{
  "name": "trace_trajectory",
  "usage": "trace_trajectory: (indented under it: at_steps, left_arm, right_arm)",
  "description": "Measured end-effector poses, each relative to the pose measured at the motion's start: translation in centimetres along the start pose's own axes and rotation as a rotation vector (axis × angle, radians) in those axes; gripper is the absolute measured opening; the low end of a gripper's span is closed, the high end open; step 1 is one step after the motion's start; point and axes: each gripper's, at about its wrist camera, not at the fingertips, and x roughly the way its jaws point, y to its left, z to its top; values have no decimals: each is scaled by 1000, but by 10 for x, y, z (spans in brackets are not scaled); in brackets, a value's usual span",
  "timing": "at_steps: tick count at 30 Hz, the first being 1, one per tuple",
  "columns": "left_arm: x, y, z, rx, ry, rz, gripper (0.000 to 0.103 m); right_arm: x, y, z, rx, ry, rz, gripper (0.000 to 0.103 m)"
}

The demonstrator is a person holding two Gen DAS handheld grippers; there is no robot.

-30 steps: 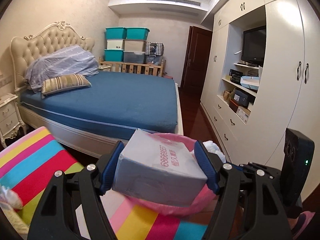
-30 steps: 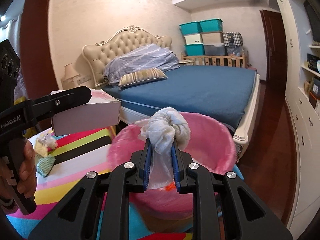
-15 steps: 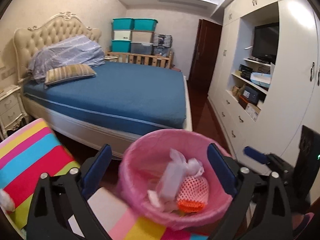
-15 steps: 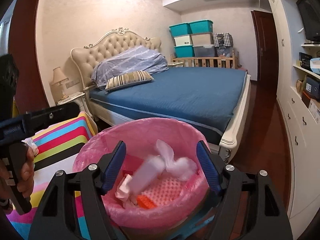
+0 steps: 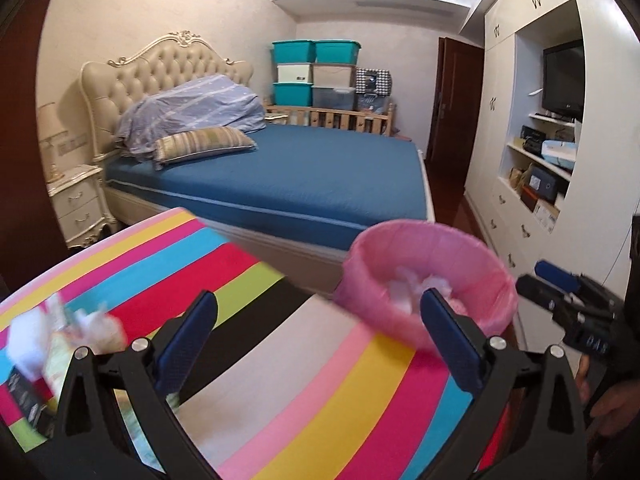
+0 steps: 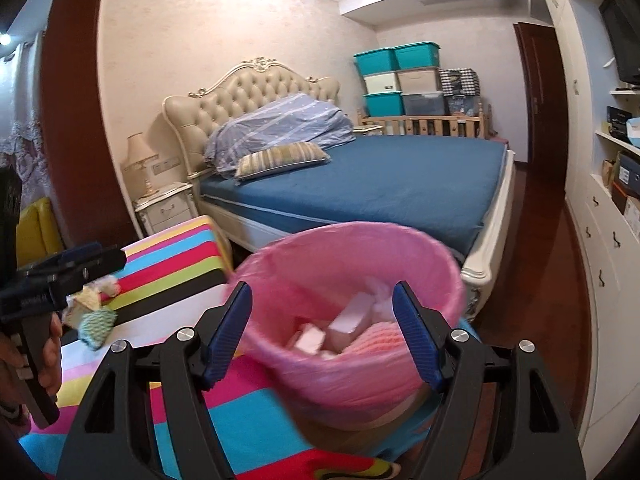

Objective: Collect trash
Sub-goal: 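Move both grippers back to the remaining trash on the table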

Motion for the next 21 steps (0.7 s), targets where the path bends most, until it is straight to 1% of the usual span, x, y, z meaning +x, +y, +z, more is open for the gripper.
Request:
trace_trajectory:
  at_steps: [4, 6, 10, 12, 15, 20, 21]
  left_arm:
    - [-31, 27, -21, -7, 7, 66, 98]
    - [-46, 41, -30, -21, 8, 98, 98]
    - [-82, 78, -53, -63, 1, 176, 98]
    - [-100, 97, -66, -71, 0, 238, 98]
    - [-122, 123, -81, -95, 1, 311, 98]
    - [-148, 160, -95, -162, 0, 399, 98]
    - [-153, 168, -99, -175, 0, 431, 98]
  right_arm:
    - [3, 35, -4, -33, 23, 41, 70]
    - [8, 54, -7, -41, 42, 79, 70]
    - [17, 92, -14, -77, 70, 125, 70]
    - [22, 112, -17, -90, 89, 156, 70]
    - [30, 139, -22, -116, 117, 192, 70]
    - [39, 183, -29, -174, 159, 244, 70]
    - [40, 191, -32, -183, 167, 249, 70]
